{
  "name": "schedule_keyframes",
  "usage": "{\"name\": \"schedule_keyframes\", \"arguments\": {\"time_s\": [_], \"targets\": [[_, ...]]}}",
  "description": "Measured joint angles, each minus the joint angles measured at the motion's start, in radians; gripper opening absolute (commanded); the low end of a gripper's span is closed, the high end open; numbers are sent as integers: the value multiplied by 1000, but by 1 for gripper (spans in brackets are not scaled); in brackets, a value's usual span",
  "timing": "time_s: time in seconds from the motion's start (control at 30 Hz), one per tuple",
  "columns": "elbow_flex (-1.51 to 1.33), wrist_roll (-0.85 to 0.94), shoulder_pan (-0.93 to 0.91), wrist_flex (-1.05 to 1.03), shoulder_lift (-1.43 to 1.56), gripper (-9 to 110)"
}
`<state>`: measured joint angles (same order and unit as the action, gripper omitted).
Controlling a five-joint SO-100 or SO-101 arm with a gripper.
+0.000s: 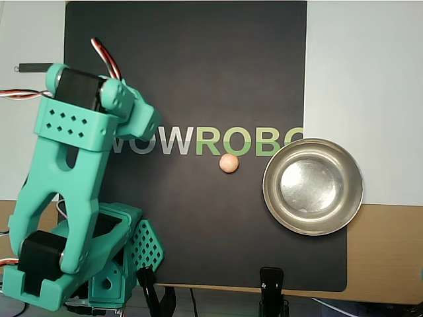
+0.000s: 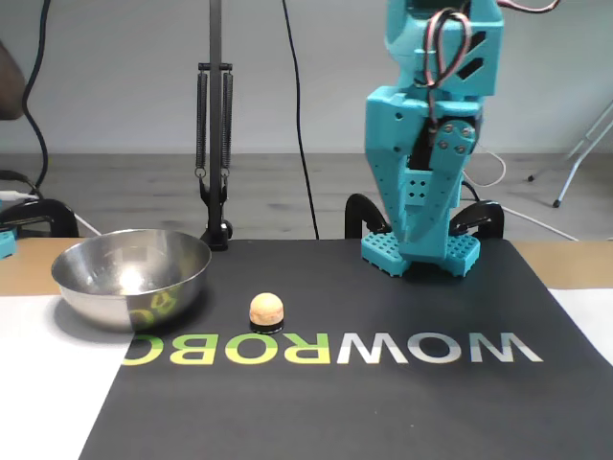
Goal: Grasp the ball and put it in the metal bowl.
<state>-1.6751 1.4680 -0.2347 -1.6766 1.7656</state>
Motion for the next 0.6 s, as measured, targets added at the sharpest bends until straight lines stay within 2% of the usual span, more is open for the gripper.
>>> {"name": "schedule_keyframes", "arguments": {"time_s": [0.6], "targets": [[-69, 0, -87, 54, 103, 6]]}}
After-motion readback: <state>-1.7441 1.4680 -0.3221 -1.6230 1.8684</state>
